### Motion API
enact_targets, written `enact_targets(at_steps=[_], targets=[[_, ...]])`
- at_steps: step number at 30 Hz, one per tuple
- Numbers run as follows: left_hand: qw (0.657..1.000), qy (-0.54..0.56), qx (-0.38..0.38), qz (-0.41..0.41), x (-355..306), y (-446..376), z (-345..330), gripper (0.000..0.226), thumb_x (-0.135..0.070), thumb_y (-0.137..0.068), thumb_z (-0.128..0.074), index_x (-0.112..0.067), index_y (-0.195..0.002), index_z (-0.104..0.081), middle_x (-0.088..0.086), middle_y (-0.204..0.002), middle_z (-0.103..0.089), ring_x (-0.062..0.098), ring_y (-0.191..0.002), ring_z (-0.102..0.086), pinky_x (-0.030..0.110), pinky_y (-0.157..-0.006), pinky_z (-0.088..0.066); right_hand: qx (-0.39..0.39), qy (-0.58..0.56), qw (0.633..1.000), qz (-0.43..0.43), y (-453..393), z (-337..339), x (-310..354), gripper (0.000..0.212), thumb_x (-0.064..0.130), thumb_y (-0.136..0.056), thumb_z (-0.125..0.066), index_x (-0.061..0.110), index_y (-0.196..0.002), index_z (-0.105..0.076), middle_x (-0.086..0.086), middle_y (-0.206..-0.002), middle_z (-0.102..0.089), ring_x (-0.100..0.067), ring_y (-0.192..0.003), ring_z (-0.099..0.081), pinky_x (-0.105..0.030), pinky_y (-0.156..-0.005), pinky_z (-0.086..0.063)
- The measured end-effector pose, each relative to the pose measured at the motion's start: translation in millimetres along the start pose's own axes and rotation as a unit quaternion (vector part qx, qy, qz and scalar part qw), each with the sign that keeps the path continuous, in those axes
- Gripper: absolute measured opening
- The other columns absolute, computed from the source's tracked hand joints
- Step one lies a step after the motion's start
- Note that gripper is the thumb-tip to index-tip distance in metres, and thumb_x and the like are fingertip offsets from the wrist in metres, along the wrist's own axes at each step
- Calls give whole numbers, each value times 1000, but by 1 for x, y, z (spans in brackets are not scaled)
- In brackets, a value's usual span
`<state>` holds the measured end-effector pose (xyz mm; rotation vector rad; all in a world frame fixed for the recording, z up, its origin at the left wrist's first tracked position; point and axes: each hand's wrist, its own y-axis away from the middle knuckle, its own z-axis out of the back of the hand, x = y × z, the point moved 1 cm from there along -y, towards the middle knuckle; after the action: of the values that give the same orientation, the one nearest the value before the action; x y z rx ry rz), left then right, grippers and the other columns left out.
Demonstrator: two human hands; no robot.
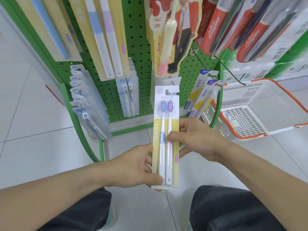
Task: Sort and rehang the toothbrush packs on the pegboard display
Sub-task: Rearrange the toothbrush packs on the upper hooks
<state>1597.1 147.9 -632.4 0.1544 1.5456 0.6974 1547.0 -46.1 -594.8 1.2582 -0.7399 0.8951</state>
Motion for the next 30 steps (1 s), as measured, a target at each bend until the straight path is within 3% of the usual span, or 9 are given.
enact_targets(at_steps=[5, 8, 11, 16, 20, 22, 24, 26, 30], targets=[[999, -44, -10, -8, -3, -6, 0, 58, -7, -87, -76, -26, -134, -49, 5, -115, -74, 28, -93, -76, 52, -90, -59, -28, 5, 1000, 1, 0, -4, 0, 16, 8, -85, -79, 6, -100, -75, -12, -92, -79, -30, -85, -77, -47, -73, -64], [999, -35, 12, 5, -2, -6, -2, 57, -6, -87, -77, -25, -133, -49, 6, -111, -74, 24, -89, -76, 48, -87, -61, -72, 52, 996, 1, -4, -7, -1, 6, 4, -81, -76, 1, -82, -71, -13, -75, -74, -26, -68, -73, -39, -60, -62], [999, -30, 35, 20, 0, -2, -2, 60, -9, -83, -83, -22, -131, -50, 3, -105, -73, 22, -86, -72, 42, -88, -60, -78, 74, 994, -5, -6, -14, -6, 16, 3, -77, -77, 7, -69, -64, -4, -58, -61, -18, -52, -62, -27, -46, -50], [999, -28, 21, 18, -3, 1, -2, 61, -13, -79, -87, -23, -127, -51, 3, -104, -75, 21, -80, -69, 42, -85, -61, -69, 32, 997, -2, -5, -15, -8, 18, 3, -80, -80, -3, -92, -68, -18, -84, -74, -26, -66, -75, -32, -52, -58], [998, -56, -8, 16, -2, -4, -2, 63, -15, -72, -91, -23, -122, -52, -5, -88, -76, 15, -70, -68, 41, -75, -63, -55, 36, 998, 1, -6, -15, -7, 13, 6, -84, -79, 2, -92, -70, -15, -86, -76, -26, -71, -76, -36, -56, -61], [997, -68, -31, 28, 0, -6, 1, 65, -18, -68, -94, -24, -119, -54, -1, -89, -77, 14, -69, -68, 40, -71, -62, -46, 38, 998, 0, -7, -14, -7, 11, 7, -86, -77, 4, -94, -71, -13, -86, -77, -27, -73, -76, -37, -58, -62], [993, -93, -59, 51, 2, -8, 4, 69, -28, -63, -97, -25, -116, -53, 3, -91, -77, 20, -73, -71, 43, -78, -61, -56, 46, 997, -8, -8, -13, -7, 10, 7, -87, -76, 2, -94, -70, -13, -85, -76, -27, -72, -76, -38, -58, -63], [987, -124, -74, 67, 5, -7, 5, 80, -39, -59, -97, -30, -122, -48, -1, -98, -74, 14, -82, -72, 40, -84, -61, -72, 58, 996, -17, -10, -13, -10, 13, 4, -86, -74, 0, -93, -64, -15, -80, -69, -27, -66, -74, -40, -56, -62], [990, -126, -51, 44, 7, -4, -1, 95, -34, -63, -97, -38, -138, -39, -8, -118, -59, 4, -103, -66, 33, -90, -59, -47, 10, 996, -69, -10, -21, -16, 47, -2, -88, -68, 9, -127, -43, -20, -102, -56, -27, -72, -72, -42, -53, -61]])
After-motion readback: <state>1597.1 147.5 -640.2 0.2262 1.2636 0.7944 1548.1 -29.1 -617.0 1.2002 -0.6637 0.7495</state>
